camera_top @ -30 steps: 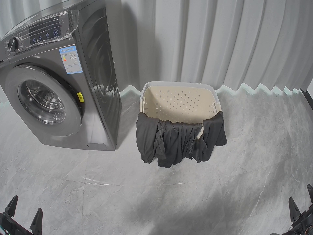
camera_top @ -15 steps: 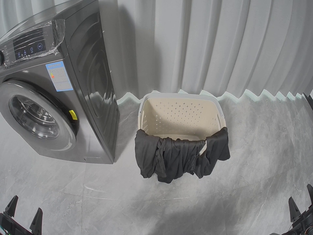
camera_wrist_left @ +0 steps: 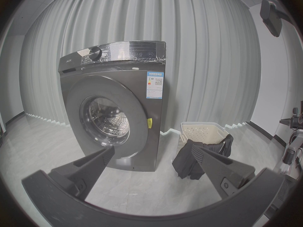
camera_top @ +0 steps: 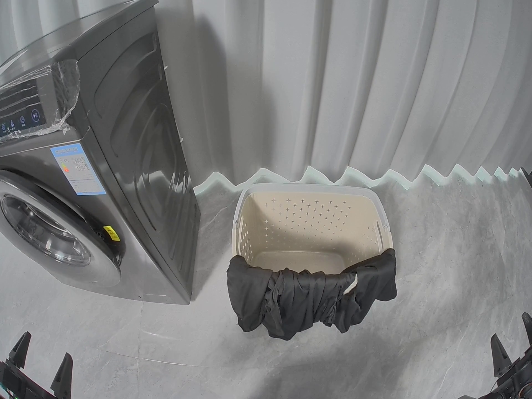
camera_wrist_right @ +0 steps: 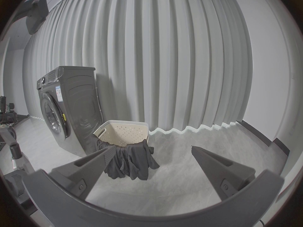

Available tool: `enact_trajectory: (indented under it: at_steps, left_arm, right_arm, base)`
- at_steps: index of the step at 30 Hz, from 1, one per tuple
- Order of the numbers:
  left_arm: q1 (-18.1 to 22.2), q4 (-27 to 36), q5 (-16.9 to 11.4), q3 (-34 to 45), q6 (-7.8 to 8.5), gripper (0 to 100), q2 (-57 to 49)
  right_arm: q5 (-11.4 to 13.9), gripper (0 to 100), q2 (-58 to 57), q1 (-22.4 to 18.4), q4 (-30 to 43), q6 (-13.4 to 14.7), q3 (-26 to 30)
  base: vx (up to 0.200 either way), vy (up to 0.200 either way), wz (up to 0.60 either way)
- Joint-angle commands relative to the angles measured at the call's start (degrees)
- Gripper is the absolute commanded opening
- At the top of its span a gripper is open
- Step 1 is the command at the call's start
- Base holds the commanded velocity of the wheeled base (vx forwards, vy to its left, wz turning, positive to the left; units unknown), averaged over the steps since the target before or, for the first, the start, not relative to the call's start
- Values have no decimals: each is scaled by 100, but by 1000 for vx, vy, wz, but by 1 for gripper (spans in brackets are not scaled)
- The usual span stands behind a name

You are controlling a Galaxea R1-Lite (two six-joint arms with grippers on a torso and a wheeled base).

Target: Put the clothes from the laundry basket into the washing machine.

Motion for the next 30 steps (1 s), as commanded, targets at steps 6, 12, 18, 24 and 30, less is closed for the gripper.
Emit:
enact_trajectory:
  at_steps: [6,12,18,24,30]
  left_arm:
    - [0,0,-2,84,-2,100,-84]
    - [0,0,-2,84,-2,100,-84]
    - [0,0,-2,84,-2,100,-84]
    - [0,0,-2,84,-2,100,-84]
    - [0,0,-2,84,-2,100,-84]
  right_arm:
    - [1,100,-93,1,-1,-2,101]
    - [1,100,-93,1,-1,-2,101]
    - [1,100,-93,1,-1,-2,101]
    - [1,100,-93,1,-1,-2,101]
    - [1,100,-93,1,-1,-2,101]
  base:
    - [0,-33,0]
    - [0,-200,0]
    - [0,-200,0]
    - [0,-67,0]
    - [0,0,0]
